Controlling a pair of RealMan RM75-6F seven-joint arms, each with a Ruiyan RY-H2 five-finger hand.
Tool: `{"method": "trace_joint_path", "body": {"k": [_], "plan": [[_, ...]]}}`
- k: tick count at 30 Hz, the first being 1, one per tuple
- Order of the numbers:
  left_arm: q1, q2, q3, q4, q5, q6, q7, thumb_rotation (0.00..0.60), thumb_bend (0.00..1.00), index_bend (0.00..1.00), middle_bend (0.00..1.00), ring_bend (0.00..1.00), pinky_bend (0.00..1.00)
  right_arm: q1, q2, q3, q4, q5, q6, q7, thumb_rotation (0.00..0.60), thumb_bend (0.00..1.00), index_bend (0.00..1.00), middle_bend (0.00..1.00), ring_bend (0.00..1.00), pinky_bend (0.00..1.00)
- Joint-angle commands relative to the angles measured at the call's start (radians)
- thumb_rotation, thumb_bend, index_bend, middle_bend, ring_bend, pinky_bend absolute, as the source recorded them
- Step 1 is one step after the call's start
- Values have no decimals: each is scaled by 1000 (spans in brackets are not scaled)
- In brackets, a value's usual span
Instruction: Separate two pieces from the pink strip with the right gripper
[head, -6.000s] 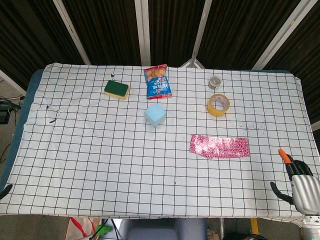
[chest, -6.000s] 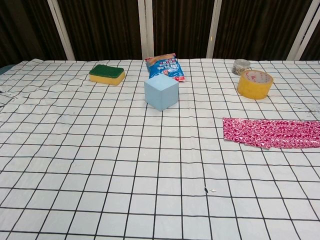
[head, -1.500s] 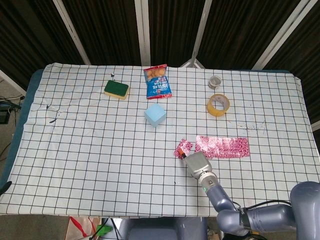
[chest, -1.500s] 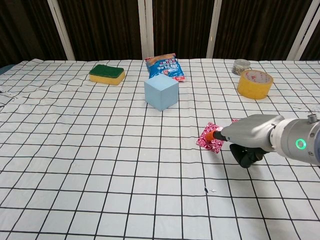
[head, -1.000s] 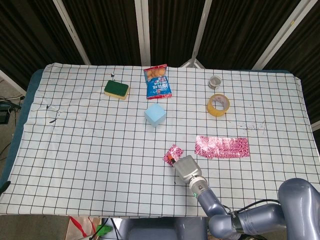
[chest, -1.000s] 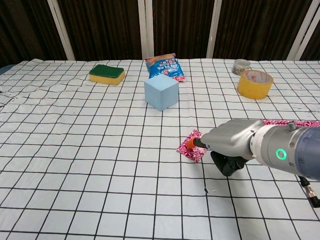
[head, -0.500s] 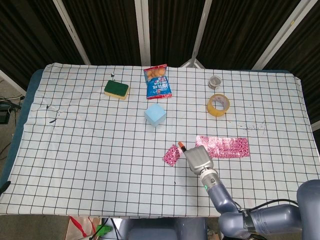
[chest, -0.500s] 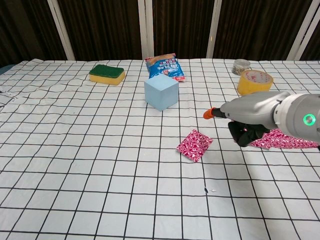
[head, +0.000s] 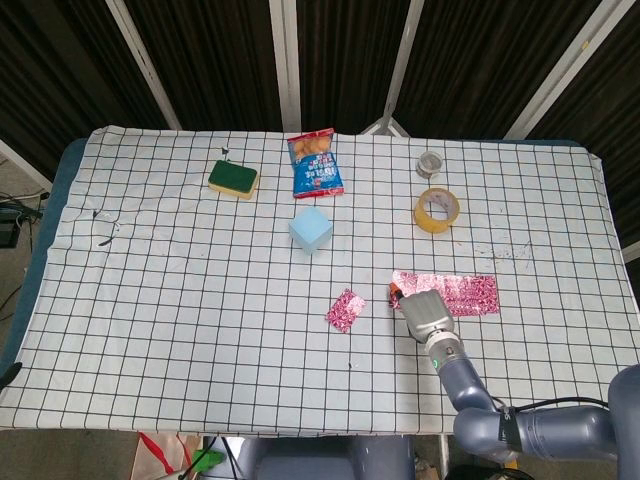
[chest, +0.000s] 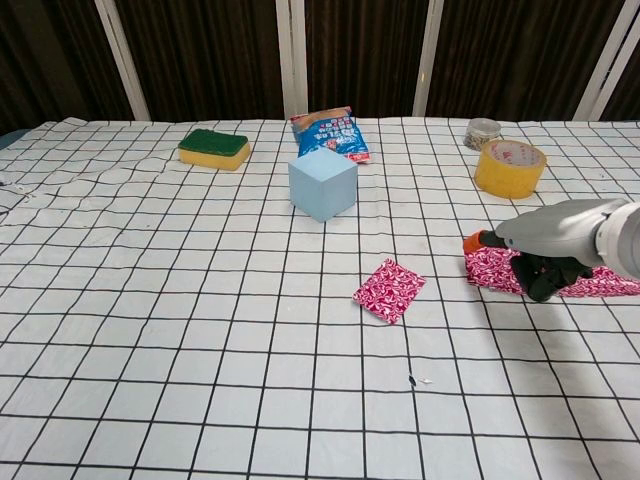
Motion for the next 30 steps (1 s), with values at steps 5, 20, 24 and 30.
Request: {"method": "trace_joint_path", "body": {"k": [5, 20, 24, 30], "plan": [[0, -1, 1, -2, 2, 1, 6, 600, 257, 145, 0, 0, 63, -2, 1, -14, 24, 2, -20, 12, 600, 1000, 84, 898, 858, 719], [-2, -1, 1, -3, 1, -3, 6, 600, 257, 145, 0, 0, 63, -2, 2, -38, 41, 22, -31, 15, 600, 1000, 93, 898, 858, 719], [-2, -1, 1, -3, 2, -2, 4, 600, 256, 145, 0, 0, 63, -6, 8, -49, 28, 14, -30, 16, 600, 1000, 94, 898, 858, 719], [-1, 1, 0, -1, 3, 0, -2, 600, 257, 145, 0, 0, 63, -15, 8, -71, -7, -18, -11, 11, 600, 1000, 94, 898, 858, 718]]}}
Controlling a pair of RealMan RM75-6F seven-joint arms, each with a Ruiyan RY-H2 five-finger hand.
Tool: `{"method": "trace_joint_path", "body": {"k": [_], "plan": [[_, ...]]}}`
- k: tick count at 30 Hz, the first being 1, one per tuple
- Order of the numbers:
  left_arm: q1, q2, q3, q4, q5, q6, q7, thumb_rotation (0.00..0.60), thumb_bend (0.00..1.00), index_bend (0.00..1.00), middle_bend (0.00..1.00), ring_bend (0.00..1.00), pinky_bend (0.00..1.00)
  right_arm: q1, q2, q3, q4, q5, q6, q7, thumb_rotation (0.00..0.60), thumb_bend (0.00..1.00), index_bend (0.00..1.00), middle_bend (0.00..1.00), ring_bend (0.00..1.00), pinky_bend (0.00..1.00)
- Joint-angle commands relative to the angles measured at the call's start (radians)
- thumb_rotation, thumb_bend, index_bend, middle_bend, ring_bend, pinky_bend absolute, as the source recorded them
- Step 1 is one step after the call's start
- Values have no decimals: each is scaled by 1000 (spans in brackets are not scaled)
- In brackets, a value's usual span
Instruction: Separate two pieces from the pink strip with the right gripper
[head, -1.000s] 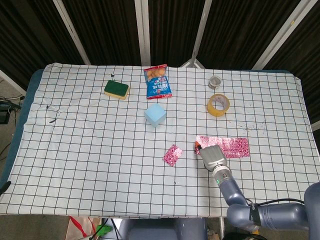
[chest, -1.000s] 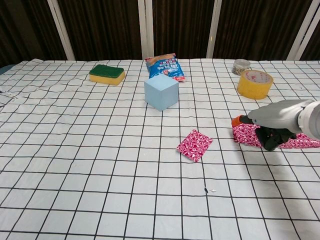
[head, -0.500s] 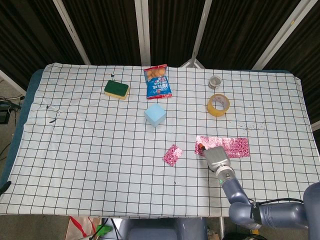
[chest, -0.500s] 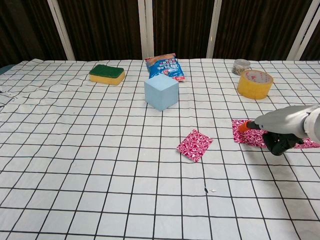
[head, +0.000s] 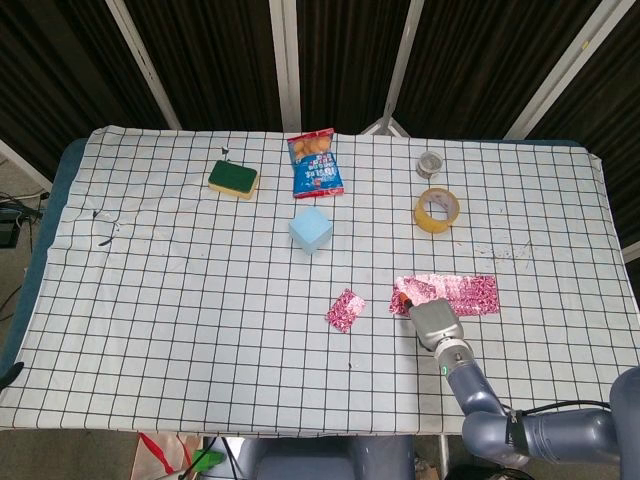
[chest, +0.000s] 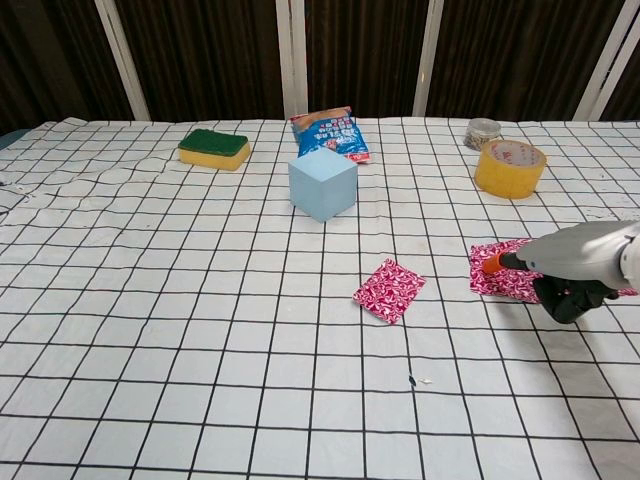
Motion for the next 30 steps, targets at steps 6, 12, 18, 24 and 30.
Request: {"method": "trace_joint_path", "body": {"k": [6, 12, 18, 24, 30], "plan": [[2, 2, -1, 1, -4, 1, -5, 600, 257, 145, 0, 0, 63, -11, -13, -26, -26, -23, 25, -11, 600, 1000, 94, 898, 858, 719], [-1, 2, 0, 2, -1, -2, -4, 600, 256, 145, 0, 0, 63, -22, -15, -44, -55, -42, 52, -19, 600, 1000, 99, 898, 858, 718], [0, 1, 0, 1, 0, 0, -2, 600, 257, 145, 0, 0, 63, -35, -7, -64, -91, -68, 74, -24, 600, 1000, 105, 898, 858, 718], [-1, 0, 1, -1, 0, -2, 3, 600, 257, 145, 0, 0, 63, -53, 14, -90, -137, -106, 99, -25, 600, 1000, 110, 898, 858, 718], [-1, -1, 1, -3, -2, -2, 6, 600, 257, 145, 0, 0, 63, -87, 28, -126, -174, -169, 133, -16, 600, 1000, 110, 898, 858, 719]]}}
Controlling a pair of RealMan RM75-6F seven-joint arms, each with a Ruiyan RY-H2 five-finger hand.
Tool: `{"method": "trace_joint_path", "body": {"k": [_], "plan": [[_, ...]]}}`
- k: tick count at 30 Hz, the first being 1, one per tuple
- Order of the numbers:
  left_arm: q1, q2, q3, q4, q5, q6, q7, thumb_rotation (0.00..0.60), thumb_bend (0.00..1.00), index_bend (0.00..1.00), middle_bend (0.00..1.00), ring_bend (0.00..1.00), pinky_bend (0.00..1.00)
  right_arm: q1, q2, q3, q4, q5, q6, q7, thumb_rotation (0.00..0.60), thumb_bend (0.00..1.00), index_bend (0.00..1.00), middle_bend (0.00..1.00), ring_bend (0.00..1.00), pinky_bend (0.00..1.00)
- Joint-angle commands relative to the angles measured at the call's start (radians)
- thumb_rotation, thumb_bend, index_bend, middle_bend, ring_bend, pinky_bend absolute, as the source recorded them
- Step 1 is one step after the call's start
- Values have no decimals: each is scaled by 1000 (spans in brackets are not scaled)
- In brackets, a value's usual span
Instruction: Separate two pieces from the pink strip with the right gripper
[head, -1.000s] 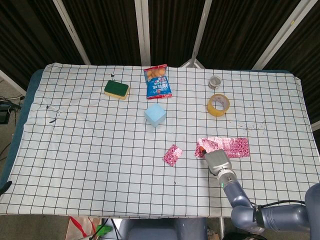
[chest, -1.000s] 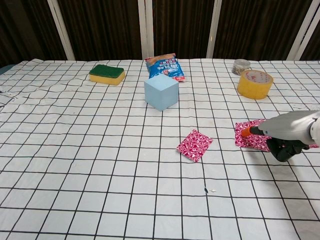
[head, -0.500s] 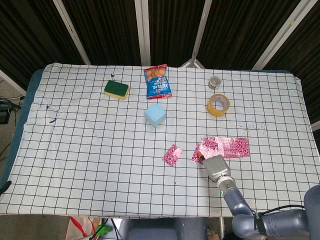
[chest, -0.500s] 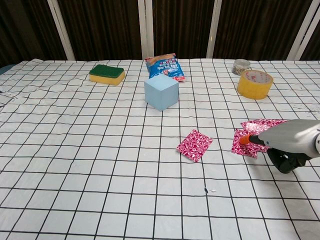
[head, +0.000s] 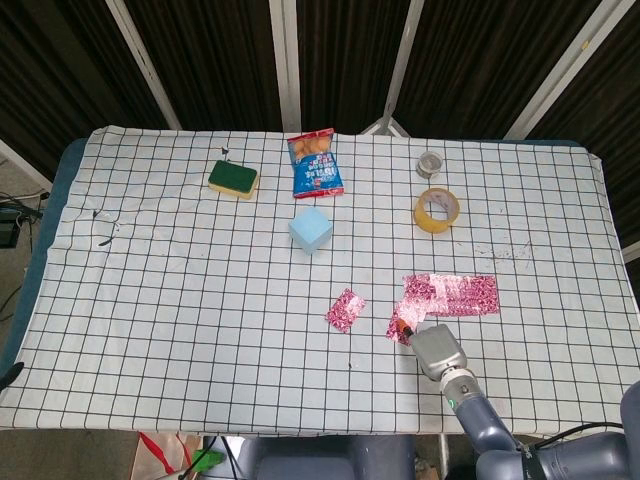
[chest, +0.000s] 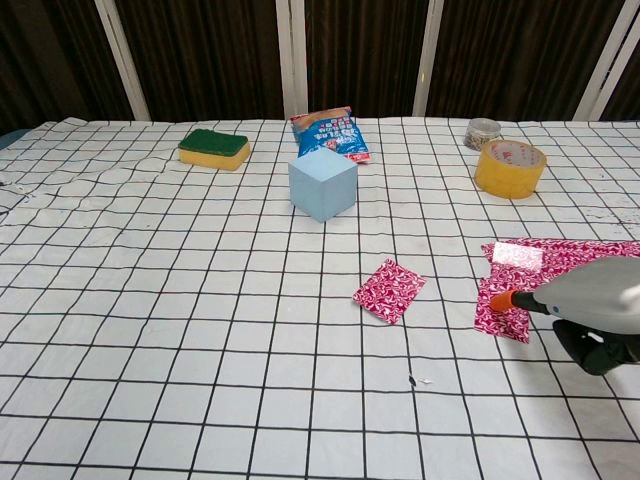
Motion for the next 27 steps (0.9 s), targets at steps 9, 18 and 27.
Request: {"method": "trace_joint_path", "body": {"k": [9, 18, 27], "plan": [[-2, -3, 2, -2, 5, -2, 10, 600, 257, 145, 0, 0, 63, -79, 31, -84, -69, -129, 62, 21, 600, 1000, 109, 898, 858, 719], [-2, -6, 6, -6, 10, -2, 20, 600, 257, 145, 0, 0, 63, -151, 43, -160, -120, -271, 108, 22, 600, 1000, 110, 898, 858, 719], [-1, -5, 4, -2, 11, 1, 10, 600, 256, 145, 0, 0, 63, -193, 55, -136, -123, -373, 150, 58, 600, 1000, 72, 863, 813, 715]]}}
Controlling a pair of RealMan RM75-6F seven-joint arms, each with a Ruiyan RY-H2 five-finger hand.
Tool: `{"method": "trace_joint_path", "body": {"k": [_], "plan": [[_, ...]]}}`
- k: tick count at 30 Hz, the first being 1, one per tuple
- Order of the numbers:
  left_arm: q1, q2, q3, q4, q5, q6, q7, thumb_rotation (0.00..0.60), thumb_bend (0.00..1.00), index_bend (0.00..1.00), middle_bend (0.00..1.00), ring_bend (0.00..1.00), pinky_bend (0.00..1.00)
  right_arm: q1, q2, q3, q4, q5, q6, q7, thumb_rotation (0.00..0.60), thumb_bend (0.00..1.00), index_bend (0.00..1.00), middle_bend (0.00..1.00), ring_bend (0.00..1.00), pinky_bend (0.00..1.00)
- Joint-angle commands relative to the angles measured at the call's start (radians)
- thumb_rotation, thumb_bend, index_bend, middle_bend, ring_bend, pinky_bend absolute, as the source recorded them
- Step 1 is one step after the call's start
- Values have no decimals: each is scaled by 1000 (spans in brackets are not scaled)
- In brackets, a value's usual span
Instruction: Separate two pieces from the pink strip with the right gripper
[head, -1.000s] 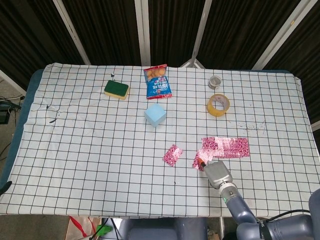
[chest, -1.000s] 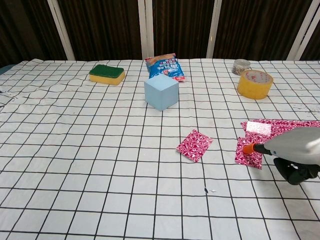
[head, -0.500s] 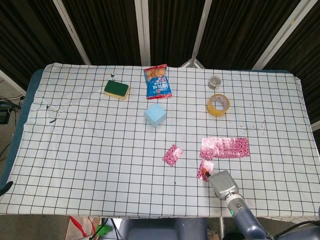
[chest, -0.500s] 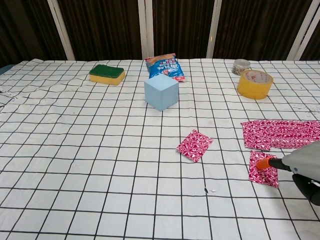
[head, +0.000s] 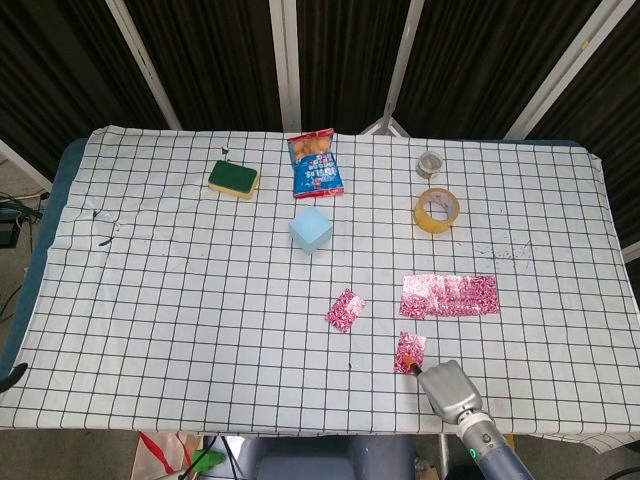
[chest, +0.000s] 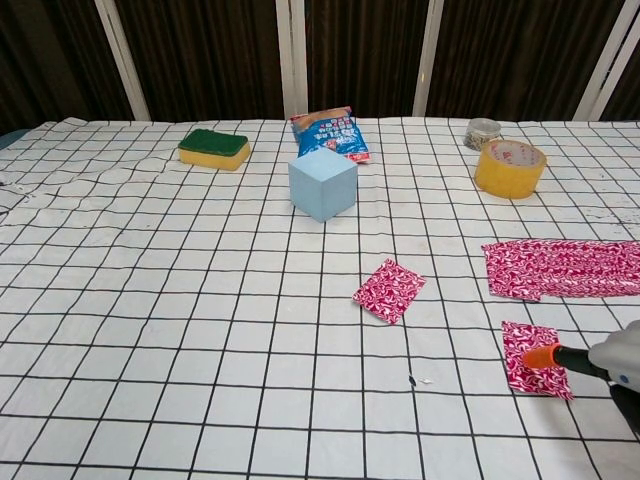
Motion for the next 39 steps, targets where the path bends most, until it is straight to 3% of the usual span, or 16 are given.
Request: {"method": "trace_joint_path", "body": {"k": [1, 4, 7, 9, 12, 17, 27, 31, 39], "plan": [[0, 0, -1, 2, 1, 1, -3, 600, 257, 145, 0, 0, 63, -23, 13, 33, 5, -70, 38, 48, 600, 1000, 39, 793, 744, 700], [-1, -1, -2, 4, -1, 0, -5, 600, 257, 145, 0, 0, 63, -52, 51, 71, 6, -189, 83, 169, 600, 1000, 0, 501, 516, 584], [-1, -1, -2, 4, -2, -1, -6, 600, 257, 145, 0, 0, 63, -91, 82, 120, 35, -298, 162, 310, 600, 967, 0, 294, 383, 473], [-1, 0, -2, 4, -3, 0, -8, 600, 257, 145, 0, 0, 63, -141, 101, 160, 89, -384, 259, 442, 600, 857, 0, 175, 275, 394], [1, 1, -2, 4, -5, 0, -11, 600, 257, 145, 0, 0, 63, -187, 147, 173, 125, -403, 300, 573, 600, 716, 0, 75, 160, 302], [3, 3, 2, 0, -4, 0, -10, 600, 257, 145, 0, 0, 63, -248, 266, 164, 165, -388, 296, 740, 600, 637, 0, 53, 114, 228], [5, -2, 10, -11, 0, -2, 17, 600, 257, 145, 0, 0, 63, -421, 267, 91, 263, -438, 375, 707, 600, 634, 0, 47, 68, 161], [9, -1, 11, -10, 4, 4, 14, 600, 257, 145, 0, 0, 63, -473, 259, 89, 281, -454, 399, 730, 600, 634, 0, 46, 63, 147], [28, 16, 19, -22, -8, 13, -17, 600, 257, 145, 0, 0, 63, -543, 271, 144, 329, -486, 438, 813, 600, 634, 0, 38, 63, 141]]}}
